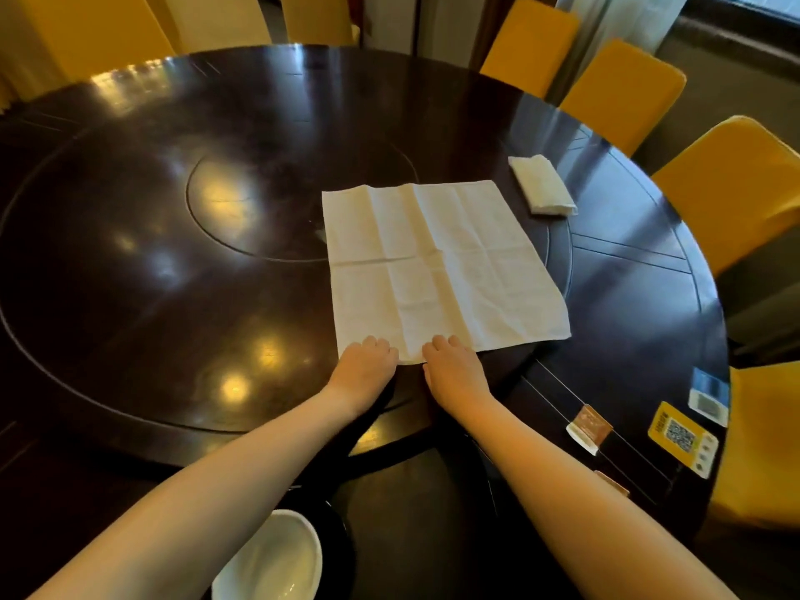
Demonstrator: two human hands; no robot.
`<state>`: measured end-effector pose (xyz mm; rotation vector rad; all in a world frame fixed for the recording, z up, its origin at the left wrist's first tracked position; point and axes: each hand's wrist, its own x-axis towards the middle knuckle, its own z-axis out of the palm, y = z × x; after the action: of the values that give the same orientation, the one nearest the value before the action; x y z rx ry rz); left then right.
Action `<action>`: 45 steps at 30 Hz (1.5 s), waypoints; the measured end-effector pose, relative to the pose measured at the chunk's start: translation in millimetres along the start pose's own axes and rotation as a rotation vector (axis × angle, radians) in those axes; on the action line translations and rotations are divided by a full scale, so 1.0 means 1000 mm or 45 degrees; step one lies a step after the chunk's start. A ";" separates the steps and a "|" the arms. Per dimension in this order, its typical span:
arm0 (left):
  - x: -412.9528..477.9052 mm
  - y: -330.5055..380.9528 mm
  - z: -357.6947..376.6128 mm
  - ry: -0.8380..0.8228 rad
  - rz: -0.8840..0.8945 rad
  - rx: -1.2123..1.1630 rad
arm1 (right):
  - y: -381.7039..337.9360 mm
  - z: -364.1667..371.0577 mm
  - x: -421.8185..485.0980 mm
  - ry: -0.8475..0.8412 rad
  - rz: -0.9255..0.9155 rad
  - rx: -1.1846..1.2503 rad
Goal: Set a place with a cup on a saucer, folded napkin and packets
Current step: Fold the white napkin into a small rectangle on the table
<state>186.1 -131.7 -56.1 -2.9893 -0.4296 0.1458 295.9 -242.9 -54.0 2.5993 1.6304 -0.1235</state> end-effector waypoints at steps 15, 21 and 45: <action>-0.067 0.027 -0.041 -0.534 0.231 -0.480 | 0.005 0.009 0.003 0.067 0.504 0.197; -0.012 0.013 -0.053 -0.291 0.076 -0.615 | 0.008 0.015 -0.001 0.165 0.620 0.418; 0.042 -0.042 0.063 -0.026 -0.251 -0.475 | -0.009 0.012 -0.064 -0.004 0.635 0.652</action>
<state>207.6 -73.3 -116.6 -3.2801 -0.8355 0.0852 259.8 -297.5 -58.8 3.2851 0.9903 -0.5766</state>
